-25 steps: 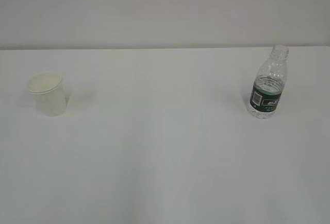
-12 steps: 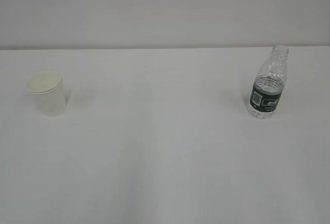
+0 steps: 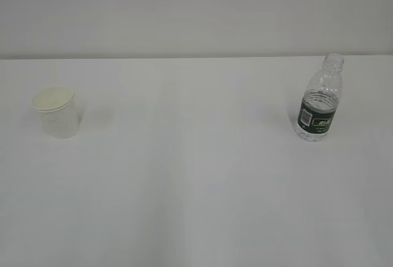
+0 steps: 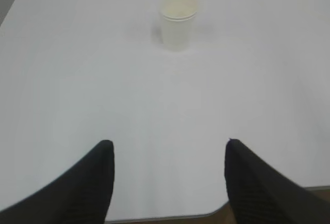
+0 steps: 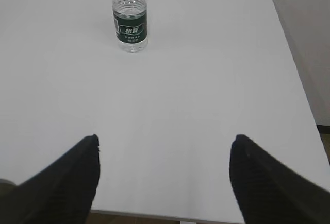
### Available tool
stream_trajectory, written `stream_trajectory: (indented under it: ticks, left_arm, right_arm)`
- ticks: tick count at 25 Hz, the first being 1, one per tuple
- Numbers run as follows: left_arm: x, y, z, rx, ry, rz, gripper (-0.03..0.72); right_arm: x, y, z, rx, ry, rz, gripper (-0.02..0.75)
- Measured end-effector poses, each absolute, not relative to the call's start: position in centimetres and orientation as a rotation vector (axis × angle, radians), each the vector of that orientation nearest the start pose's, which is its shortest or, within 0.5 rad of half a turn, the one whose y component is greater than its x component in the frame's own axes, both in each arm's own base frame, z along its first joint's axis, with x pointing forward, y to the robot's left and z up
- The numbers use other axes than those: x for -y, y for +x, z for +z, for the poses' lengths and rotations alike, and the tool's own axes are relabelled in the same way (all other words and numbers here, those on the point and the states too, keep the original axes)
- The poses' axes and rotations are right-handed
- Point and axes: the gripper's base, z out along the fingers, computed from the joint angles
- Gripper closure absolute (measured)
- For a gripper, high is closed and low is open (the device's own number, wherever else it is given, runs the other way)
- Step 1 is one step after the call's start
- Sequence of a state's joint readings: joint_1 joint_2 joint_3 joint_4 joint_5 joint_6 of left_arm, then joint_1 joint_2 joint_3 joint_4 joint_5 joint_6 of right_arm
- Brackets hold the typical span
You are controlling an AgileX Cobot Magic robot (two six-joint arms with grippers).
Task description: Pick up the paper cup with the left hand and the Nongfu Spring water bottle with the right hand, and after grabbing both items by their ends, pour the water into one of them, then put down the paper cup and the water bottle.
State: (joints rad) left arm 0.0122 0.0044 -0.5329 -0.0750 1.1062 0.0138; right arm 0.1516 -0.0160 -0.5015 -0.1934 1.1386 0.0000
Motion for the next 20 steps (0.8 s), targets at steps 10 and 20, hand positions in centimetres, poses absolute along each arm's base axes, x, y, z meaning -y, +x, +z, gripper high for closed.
stream_trajectory:
  ticks: [10, 20]
  left_arm:
    - [1.4, 2.5, 32.1, -2.067, -0.009, -0.213, 0.216]
    - [0.9, 11.5, 35.0, -1.830, -0.145, -0.264, 0.219]
  right_arm:
    - [0.6, 0.4, 29.4, -1.932, -0.150, -0.011, 0.150]
    - [-1.2, 7.1, 32.7, -1.722, -0.118, 0.145, 0.150]
